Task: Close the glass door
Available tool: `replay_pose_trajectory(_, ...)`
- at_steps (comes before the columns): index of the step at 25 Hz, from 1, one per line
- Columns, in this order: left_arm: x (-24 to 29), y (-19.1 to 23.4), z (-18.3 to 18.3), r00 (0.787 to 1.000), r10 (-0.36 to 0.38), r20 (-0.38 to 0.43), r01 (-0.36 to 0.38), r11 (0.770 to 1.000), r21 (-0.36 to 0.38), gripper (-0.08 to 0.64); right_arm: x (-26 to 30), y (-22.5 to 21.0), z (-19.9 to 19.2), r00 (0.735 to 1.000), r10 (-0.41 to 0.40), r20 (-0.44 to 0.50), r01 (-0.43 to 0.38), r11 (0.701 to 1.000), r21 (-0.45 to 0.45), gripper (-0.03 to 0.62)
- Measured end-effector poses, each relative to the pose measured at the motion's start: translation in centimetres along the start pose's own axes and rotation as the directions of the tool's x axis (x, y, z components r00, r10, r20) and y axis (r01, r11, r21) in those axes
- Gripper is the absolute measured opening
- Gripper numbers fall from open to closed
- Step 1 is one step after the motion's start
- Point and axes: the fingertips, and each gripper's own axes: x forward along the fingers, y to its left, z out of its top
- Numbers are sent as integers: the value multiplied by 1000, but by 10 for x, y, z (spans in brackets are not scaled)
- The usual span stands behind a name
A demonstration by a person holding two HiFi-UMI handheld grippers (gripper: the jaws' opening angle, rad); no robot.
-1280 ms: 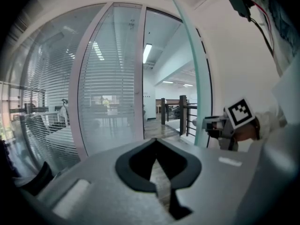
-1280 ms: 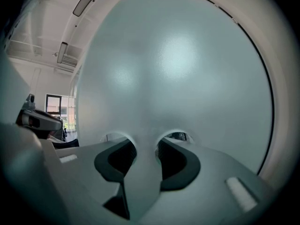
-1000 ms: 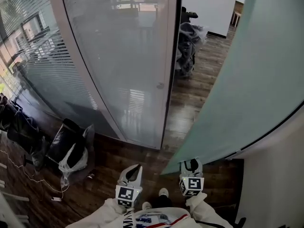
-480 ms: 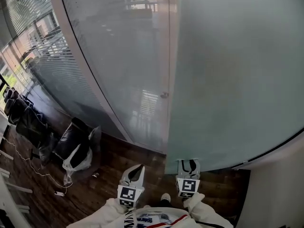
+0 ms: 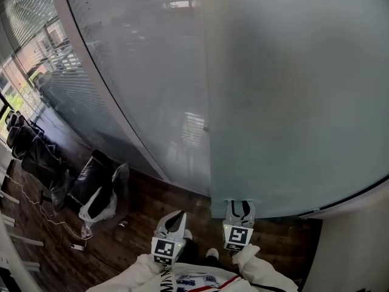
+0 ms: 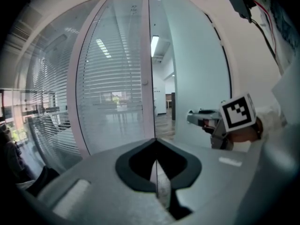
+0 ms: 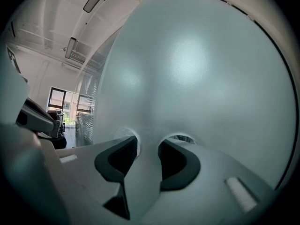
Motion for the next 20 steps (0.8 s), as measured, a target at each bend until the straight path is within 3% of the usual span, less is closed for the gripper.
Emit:
replay_pose_trajectory(5,35,14,-10,997,-73,-9,73,997,0,2,14,-5,-4,999,-35,31,35,999,-7,144)
replay_pose_trajectory(13,82,34,8,979,-200,28,199,980,18,2,30,-19,-22,993,-115,-23,115,993,13,144)
replay_pose_trajectory(20,107,59,12,966,-255,26,255,967,9,2,50,-28,-19,983,-180,-29,181,983,30,144)
